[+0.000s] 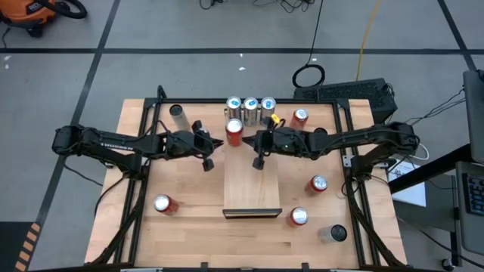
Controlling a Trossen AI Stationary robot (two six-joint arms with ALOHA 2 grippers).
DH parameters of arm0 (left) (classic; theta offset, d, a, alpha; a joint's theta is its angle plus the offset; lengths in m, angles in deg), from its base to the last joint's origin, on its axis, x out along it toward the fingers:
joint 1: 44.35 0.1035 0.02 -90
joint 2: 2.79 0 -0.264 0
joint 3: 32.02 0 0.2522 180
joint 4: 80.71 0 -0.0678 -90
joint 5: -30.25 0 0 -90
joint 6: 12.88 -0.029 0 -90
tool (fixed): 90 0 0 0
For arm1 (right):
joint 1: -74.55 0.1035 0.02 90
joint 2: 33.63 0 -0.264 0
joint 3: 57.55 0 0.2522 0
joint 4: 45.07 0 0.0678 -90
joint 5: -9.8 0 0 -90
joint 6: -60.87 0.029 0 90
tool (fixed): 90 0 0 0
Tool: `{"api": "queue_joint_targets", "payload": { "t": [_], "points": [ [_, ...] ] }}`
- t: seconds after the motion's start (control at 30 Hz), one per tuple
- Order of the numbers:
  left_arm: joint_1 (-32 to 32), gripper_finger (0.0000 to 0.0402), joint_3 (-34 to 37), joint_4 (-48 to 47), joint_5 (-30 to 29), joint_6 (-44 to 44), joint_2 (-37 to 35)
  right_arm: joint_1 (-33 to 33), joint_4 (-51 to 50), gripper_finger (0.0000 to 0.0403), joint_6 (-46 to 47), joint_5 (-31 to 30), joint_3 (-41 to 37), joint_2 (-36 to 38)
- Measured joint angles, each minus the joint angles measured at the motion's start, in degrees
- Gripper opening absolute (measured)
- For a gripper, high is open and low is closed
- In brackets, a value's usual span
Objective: Place canned beverage on shelf
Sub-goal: Put the middle red soda can on the shelf, then put the top red soda can on the shelf aligned with the other red soda can
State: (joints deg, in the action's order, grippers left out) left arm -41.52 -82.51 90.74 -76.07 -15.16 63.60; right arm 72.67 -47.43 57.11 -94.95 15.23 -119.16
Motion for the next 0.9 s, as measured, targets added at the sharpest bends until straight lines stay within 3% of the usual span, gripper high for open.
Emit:
{"api": "queue_joint_targets", "payload": {
  "t": [0.33,0.5,0.63,0.8,0.9],
  "points": [
    [-4.9,0.0029,0.0,-3.2,-0.3,2.0,-6.4,3.8,-17.3,0.0000,1.8,-0.1,0.1,11.9],
    [-7.9,0.0029,0.0,-3.5,-0.3,2.0,-10.6,3.8,-35.2,0.0000,8.2,-5.6,4.3,18.1],
    [-9.7,0.0029,0.0,-4.6,-0.4,2.6,-11.7,2.5,-50.8,0.0000,11.9,-11.1,10.8,18.5],
    [-10.9,0.0029,0.0,-5.0,-0.4,4.5,-11.5,-1.1,-64.7,0.0000,11.8,-12.1,17.5,16.9],
    [-11.4,0.0029,0.0,-5.1,-0.4,5.0,-11.2,-4.6,-67.7,0.0000,10.8,-11.6,19.0,16.0]
  ]
}}
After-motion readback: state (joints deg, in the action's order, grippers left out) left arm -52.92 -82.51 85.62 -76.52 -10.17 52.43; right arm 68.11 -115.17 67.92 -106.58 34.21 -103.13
